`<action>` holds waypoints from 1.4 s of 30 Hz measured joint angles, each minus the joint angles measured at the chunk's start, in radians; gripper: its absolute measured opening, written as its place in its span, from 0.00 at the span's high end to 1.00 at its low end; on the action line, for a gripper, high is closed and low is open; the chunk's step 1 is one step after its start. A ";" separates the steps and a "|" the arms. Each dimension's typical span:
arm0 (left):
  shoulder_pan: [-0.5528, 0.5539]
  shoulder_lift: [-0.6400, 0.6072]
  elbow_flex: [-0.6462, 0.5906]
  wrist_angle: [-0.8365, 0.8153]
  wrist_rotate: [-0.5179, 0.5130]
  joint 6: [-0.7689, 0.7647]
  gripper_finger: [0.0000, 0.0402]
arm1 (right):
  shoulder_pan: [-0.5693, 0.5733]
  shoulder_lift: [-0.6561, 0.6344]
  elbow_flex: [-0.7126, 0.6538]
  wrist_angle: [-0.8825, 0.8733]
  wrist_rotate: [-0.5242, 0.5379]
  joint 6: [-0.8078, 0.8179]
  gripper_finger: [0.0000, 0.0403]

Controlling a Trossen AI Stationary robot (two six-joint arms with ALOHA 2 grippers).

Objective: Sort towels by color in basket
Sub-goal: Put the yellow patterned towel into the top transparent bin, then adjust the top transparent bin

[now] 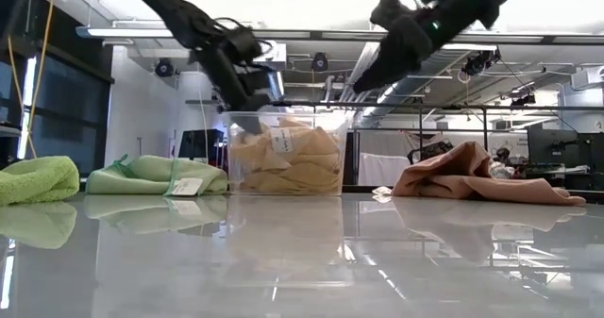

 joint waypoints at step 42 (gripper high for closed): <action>-0.493 -0.349 -0.291 -0.295 -0.205 -0.321 1.00 | 0.056 0.037 -0.089 0.314 0.138 -0.137 0.61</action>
